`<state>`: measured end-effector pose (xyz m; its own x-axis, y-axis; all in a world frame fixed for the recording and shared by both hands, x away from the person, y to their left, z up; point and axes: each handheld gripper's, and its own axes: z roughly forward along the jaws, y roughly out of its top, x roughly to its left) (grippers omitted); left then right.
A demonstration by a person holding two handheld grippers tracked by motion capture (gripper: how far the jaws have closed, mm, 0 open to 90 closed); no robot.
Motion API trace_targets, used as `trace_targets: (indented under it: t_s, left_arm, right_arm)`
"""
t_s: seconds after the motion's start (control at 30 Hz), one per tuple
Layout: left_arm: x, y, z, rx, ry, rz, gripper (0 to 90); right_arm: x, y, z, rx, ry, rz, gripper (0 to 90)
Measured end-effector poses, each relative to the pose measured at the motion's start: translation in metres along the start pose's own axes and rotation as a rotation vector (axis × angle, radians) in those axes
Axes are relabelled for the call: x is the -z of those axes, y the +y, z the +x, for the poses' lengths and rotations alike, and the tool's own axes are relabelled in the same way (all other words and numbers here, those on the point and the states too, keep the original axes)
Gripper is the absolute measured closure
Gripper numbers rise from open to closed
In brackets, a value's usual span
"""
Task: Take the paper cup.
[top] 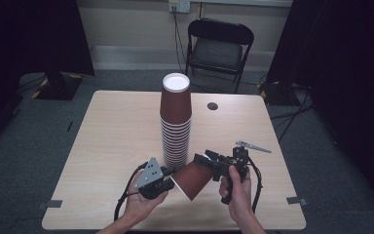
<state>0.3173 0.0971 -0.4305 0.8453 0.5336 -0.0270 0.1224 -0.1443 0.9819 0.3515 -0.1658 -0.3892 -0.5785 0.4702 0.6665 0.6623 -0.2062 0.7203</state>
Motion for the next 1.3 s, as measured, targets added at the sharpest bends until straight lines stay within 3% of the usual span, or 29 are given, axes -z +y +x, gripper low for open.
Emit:
trace_targets:
  t_s: [0.1, 0.13, 0.27, 0.43, 0.47, 0.5, 0.6, 0.67, 0.7, 0.9, 0.97, 1.03, 1.3]
  left_arm:
    - [0.001, 0.001, -0.001, 0.010, -0.021, 0.023, 85.2]
    - [0.001, 0.001, -0.001, 0.019, -0.046, 0.029, 85.2]
    - [0.003, 0.003, -0.002, 0.042, -0.066, 0.066, 85.2]
    - [0.009, 0.003, 0.009, 0.112, -0.085, 0.125, 85.1]
    - [0.010, 0.004, 0.010, 0.114, -0.072, 0.141, 85.1]
    - [0.011, 0.004, 0.013, 0.124, -0.095, 0.161, 85.2]
    - [0.015, 0.002, 0.017, 0.141, -0.098, 0.214, 85.1]
    - [0.019, 0.001, 0.017, 0.119, -0.090, 0.230, 85.2]
    - [0.021, 0.001, 0.015, 0.103, -0.060, 0.237, 85.2]
    - [0.022, 0.000, 0.012, 0.102, -0.073, 0.292, 85.3]
    - [0.019, -0.001, 0.014, 0.108, -0.100, 0.336, 85.3]
    - [0.017, -0.001, 0.017, 0.151, -0.145, 0.367, 85.2]
    - [0.011, 0.000, 0.023, 0.169, -0.164, 0.468, 85.3]
  right_arm:
    - [0.000, 0.001, 0.000, 0.013, 0.003, 0.000, 13.5]
    - [0.000, 0.001, 0.000, 0.018, 0.001, 0.000, 13.6]
    - [0.004, 0.003, -0.001, 0.038, -0.017, -0.012, 14.2]
    - [0.011, 0.006, 0.001, 0.115, -0.026, -0.012, 14.7]
    - [0.012, 0.007, 0.001, 0.126, -0.030, -0.006, 14.8]
    - [0.013, 0.007, 0.002, 0.139, -0.030, 0.004, 14.8]
    - [0.014, 0.005, 0.003, 0.194, -0.033, 0.032, 15.5]
    - [0.013, 0.002, 0.003, 0.221, -0.020, 0.046, 15.7]
    - [0.012, 0.001, 0.003, 0.231, -0.019, 0.054, 15.6]
    - [0.008, -0.008, 0.006, 0.294, -0.003, 0.125, 13.5]
    - [0.009, -0.012, 0.008, 0.327, -0.009, 0.139, 13.4]
    - [0.009, -0.015, 0.009, 0.354, -0.010, 0.159, 13.4]
    - [0.010, -0.028, 0.013, 0.481, -0.038, 0.259, 14.3]
